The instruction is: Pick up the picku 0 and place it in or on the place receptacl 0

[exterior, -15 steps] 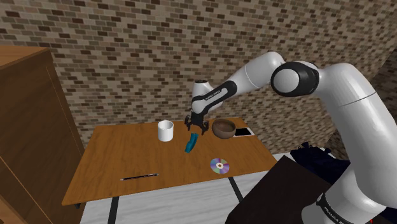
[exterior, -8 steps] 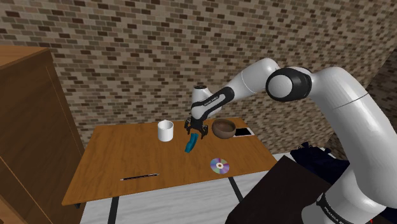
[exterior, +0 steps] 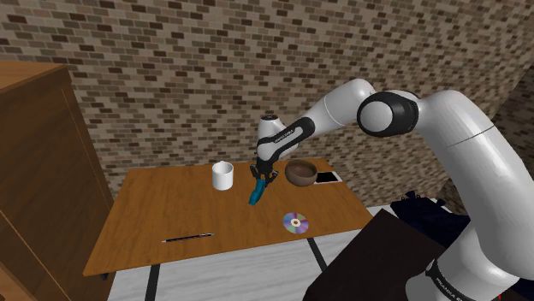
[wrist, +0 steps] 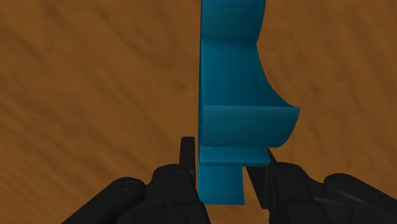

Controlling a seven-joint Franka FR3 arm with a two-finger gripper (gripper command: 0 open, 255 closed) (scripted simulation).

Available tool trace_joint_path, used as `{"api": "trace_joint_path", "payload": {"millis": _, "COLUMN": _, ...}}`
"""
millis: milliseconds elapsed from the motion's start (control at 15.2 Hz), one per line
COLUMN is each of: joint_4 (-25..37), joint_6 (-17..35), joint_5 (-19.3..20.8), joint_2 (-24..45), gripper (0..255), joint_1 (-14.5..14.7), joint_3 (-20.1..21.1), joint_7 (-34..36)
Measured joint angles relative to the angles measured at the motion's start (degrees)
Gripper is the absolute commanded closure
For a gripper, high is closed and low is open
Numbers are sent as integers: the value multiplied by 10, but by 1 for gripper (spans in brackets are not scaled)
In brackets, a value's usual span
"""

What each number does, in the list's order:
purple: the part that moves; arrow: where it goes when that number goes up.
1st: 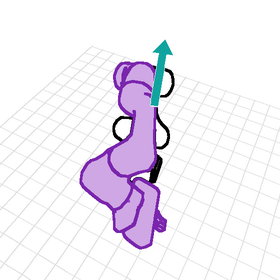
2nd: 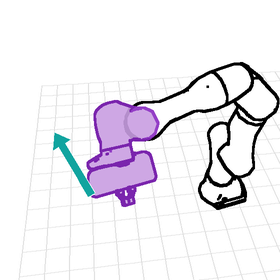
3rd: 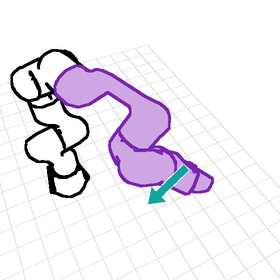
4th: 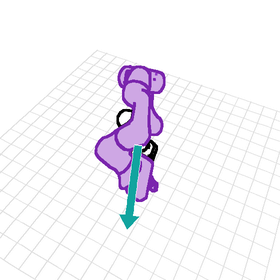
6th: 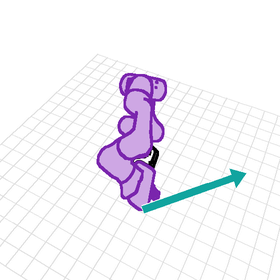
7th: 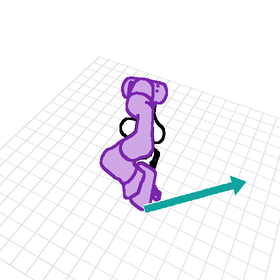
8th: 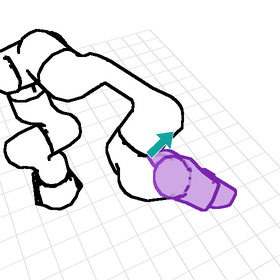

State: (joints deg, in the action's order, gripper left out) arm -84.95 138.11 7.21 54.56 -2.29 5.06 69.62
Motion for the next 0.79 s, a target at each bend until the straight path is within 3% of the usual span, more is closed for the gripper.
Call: {"api": "trace_joint_path", "payload": {"millis": 792, "joint_4": -8, "joint_6": -11, "joint_5": -1, "joint_2": -19, "gripper": 255, "joint_1": -1, "joint_3": 2, "joint_7": 0}}
